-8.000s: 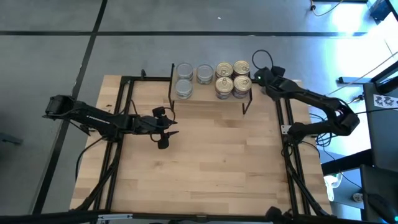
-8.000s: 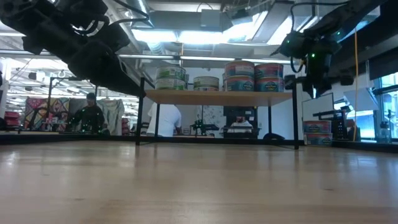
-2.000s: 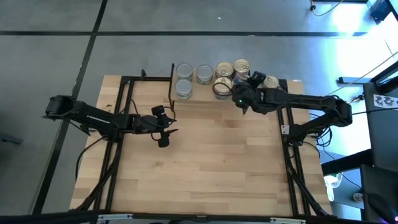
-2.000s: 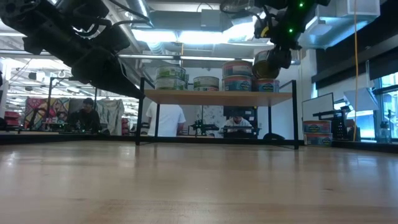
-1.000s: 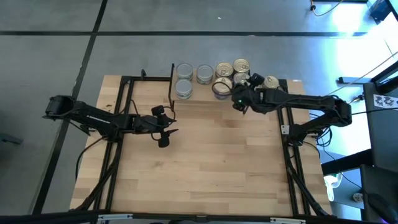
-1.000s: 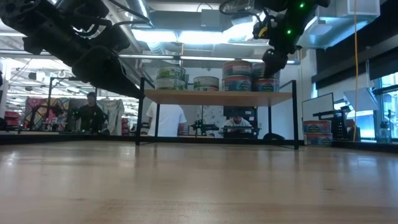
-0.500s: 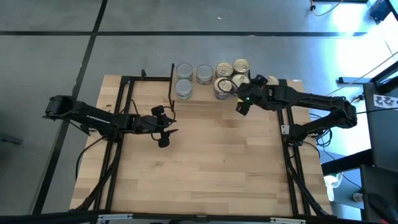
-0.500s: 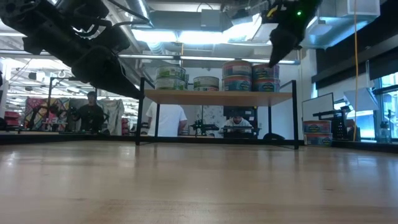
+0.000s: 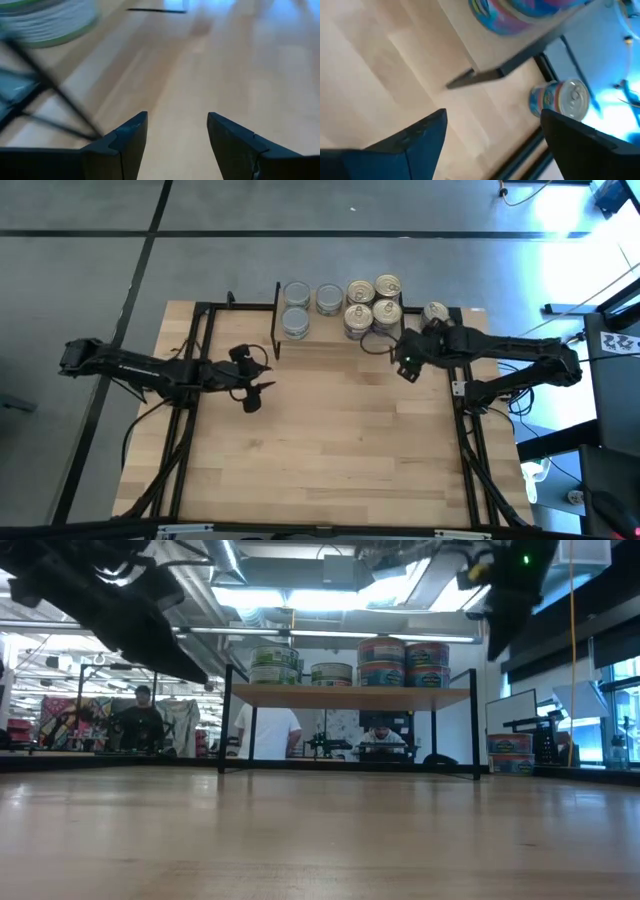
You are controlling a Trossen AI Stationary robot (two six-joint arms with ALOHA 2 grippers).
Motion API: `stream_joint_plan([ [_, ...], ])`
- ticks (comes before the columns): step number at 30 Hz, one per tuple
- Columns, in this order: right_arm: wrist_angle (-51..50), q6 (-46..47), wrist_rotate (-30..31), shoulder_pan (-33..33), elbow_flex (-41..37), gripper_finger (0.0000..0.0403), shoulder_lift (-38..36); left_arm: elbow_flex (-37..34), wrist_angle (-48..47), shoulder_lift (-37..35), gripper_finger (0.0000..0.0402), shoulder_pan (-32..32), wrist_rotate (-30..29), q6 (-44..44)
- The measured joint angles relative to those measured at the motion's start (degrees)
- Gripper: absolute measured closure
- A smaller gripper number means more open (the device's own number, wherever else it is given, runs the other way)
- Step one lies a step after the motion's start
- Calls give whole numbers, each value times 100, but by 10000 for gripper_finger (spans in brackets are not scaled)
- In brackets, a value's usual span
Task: Stack canned seafood by type on shelf
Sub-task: Adjust the blue pink tuna can
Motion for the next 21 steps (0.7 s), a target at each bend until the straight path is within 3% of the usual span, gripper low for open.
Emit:
stream_joint_plan([
  [8, 644, -7, 1356, 5, -1209, 84, 0, 0, -1129, -581, 198, 4, -961, -7],
  [13, 1704, -977, 1898, 2, -1794, 84, 17, 0, -1300, -606, 198, 4, -1074, -1],
  [21, 2895, -2358, 1993, 2, -2110, 84, 17, 0, -1302, -606, 198, 4, -1074, 13],
])
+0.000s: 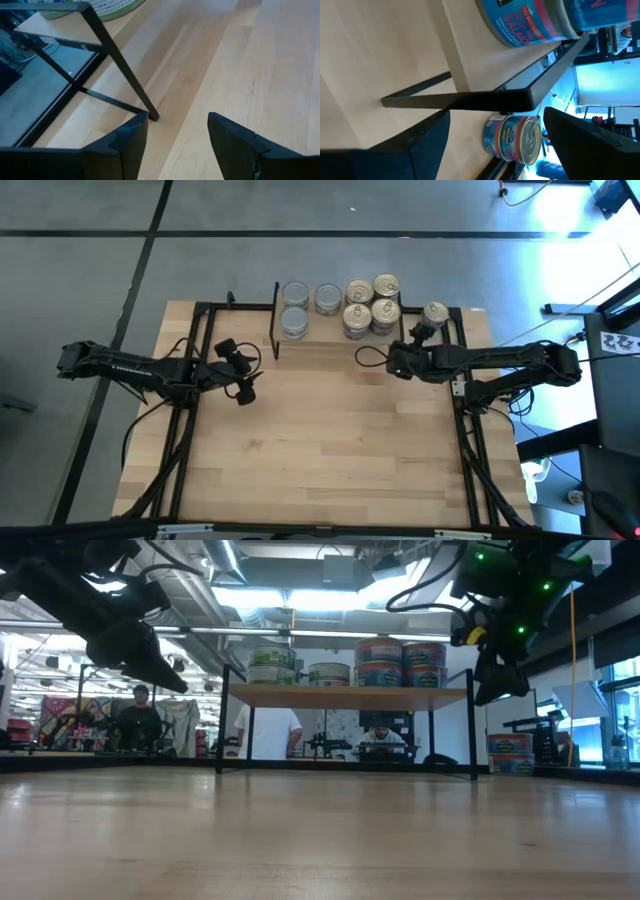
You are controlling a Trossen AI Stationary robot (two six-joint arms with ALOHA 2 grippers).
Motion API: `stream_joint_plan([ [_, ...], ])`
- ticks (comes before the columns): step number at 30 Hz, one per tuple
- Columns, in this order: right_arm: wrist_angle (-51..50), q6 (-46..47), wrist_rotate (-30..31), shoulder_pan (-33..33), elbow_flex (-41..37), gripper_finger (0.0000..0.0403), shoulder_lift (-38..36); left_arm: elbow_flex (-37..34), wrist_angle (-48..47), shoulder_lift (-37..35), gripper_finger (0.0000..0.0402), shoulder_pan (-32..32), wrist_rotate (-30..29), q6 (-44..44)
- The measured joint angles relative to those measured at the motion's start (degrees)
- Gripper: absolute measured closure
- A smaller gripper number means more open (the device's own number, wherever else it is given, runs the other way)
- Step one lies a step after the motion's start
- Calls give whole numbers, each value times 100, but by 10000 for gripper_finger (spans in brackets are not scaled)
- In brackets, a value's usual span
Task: Stack canned seafood by type on shelf
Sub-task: Adjust the blue pink tuna can, then put the blue pink tuna can on the shelf
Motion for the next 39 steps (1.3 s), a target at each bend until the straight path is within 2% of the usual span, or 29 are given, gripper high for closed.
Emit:
stream_joint_plan([
  [7, 150, -53, -4, -2, 0, 84, 0, 0, 0, 0, 198, 0, 0, 3],
  [26, 1465, -569, -327, 0, 25, 84, 0, 0, -1, 0, 198, 0, 1, 4],
  [28, 1292, -303, -360, 0, 110, 84, 0, 0, -2, 0, 198, -1, 0, 4],
  [31, 527, 488, -137, -56, 419, 85, -20, 0, -18, 0, 198, -7, 2, -24],
  [35, -498, 1667, 135, -387, 859, 108, -251, -2, -138, 0, 198, -7, 2, -109],
  [37, -655, 2070, -127, -768, 1017, 128, -403, -4, -149, 0, 198, -7, 2, -107],
  [39, -632, 2330, -677, -1295, 1129, 151, -457, -4, -143, 0, 198, -7, 2, -106],
])
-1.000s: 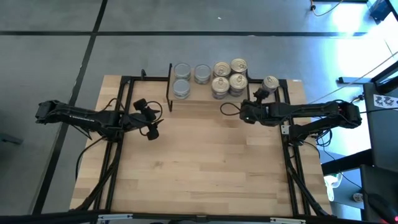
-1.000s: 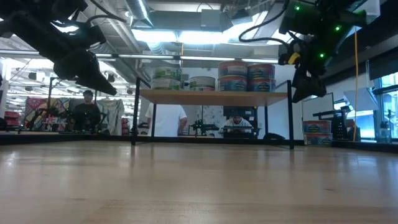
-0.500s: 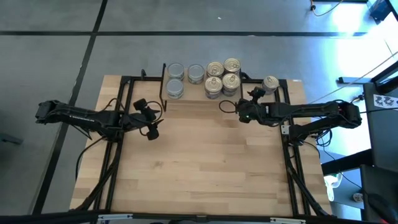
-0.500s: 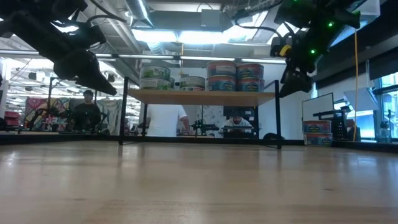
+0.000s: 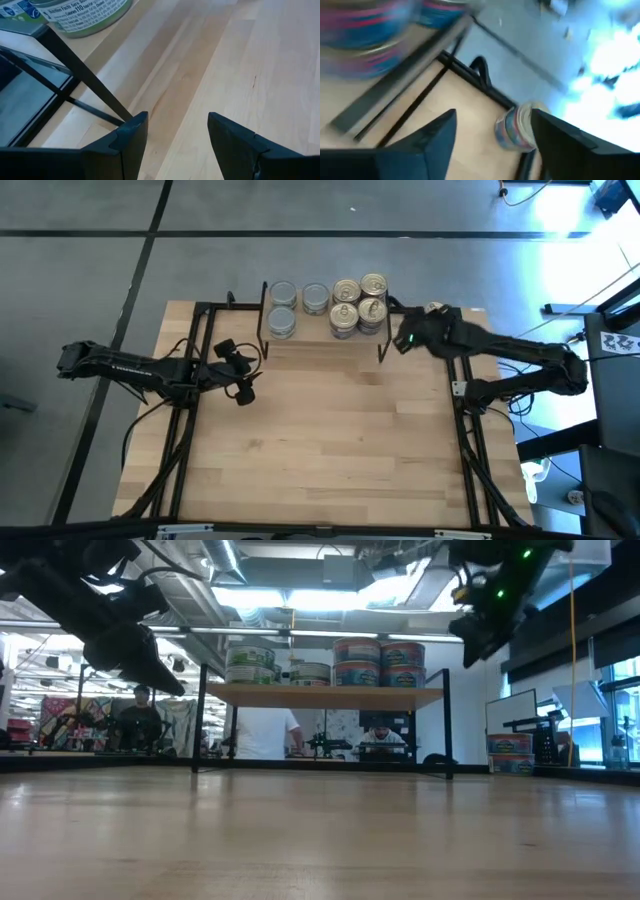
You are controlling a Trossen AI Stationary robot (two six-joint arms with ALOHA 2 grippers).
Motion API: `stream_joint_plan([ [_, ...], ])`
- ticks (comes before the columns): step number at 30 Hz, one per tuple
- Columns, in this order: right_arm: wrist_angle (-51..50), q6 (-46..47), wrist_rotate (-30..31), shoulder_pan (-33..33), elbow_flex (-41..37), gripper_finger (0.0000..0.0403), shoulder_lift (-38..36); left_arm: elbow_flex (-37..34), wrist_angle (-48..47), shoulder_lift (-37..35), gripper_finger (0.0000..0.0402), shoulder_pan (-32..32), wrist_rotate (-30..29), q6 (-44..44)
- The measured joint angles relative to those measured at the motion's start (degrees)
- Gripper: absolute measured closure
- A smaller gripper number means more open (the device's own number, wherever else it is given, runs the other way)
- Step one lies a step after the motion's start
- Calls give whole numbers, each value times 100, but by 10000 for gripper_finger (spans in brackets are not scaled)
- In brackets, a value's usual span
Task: Stack canned seafood by type on shelf
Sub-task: Put the blue pink tuna can on the shelf
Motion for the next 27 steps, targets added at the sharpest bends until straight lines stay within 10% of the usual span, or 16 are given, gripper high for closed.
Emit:
stream_joint_plan([
  [12, 1031, 375, -1740, -2782, 16, 316, 401, 0, 0, 0, 198, -7, 2, 6],
  [27, 1415, 968, -1643, -3616, 14, 386, 1509, 0, 14, 2, 199, -11, 4, 154],
])
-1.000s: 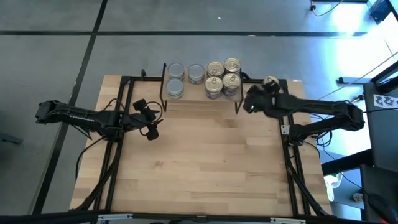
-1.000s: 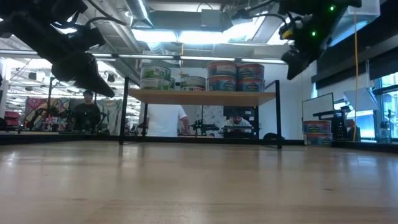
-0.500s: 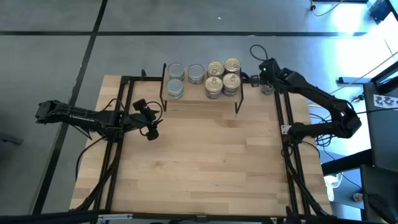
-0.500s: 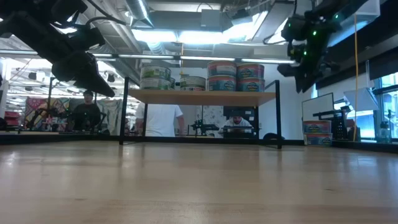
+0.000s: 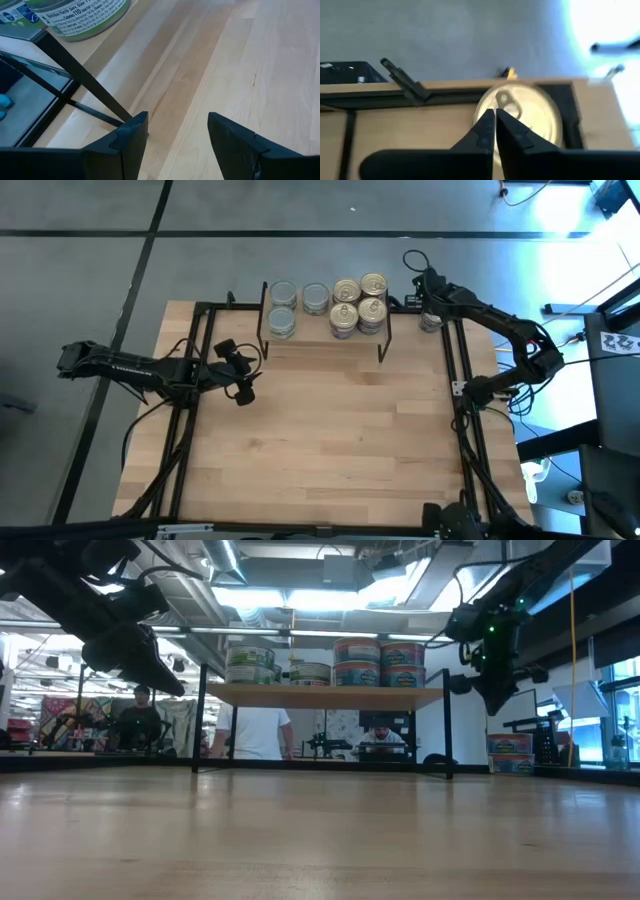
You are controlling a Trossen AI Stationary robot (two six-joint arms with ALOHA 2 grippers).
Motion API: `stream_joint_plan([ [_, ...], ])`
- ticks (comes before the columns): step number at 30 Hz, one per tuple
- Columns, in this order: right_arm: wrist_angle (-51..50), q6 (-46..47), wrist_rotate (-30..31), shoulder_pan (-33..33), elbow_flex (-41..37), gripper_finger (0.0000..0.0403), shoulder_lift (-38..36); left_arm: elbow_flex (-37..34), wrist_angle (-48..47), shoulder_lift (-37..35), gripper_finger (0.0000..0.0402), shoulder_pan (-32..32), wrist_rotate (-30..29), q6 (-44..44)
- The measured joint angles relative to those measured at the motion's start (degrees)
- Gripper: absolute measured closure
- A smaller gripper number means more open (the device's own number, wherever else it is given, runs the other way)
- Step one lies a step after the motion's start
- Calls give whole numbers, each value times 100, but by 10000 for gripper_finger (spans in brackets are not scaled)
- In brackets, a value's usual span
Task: Stack canned seafood by type on shelf
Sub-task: Put the blue pink tuna can on the shelf
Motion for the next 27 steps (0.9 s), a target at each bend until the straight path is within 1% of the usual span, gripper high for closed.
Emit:
stream_joint_plan([
  [2, -50, 405, -62, -2, 0, 376, 56, 0, -2, 0, 199, 0, 0, -1],
  [4, -5, 702, 27, -5, -61, 368, 141, 0, -4, 0, 199, 0, 0, -2],
  [6, 211, 938, 304, 53, -134, 363, 201, 0, -2, 0, 199, 0, 0, -4],
  [8, 426, 1436, 710, 130, -203, 361, 239, 0, -2, 0, 199, 0, 0, -6],
  [10, 619, 1725, 1053, 180, -324, 362, 290, 0, -2, 0, 199, 0, 0, -7],
  [12, 853, 1951, 1254, 202, -386, 362, 319, 0, -2, 0, 199, 0, 2, -7],
  [17, 874, 1969, 1613, 258, -402, 361, 534, 0, -2, 0, 199, 0, 2, -9],
  [20, 694, 1807, 1552, 268, -402, 361, 752, 0, -2, 0, 199, 0, 2, -11],
  [23, 591, 1767, 1704, 268, -404, 361, 962, 0, -1, 0, 199, 0, 2, -10],
  [27, 533, 1746, 1692, 261, -402, 361, 1127, 0, -2, 0, 199, 0, 2, -9],
])
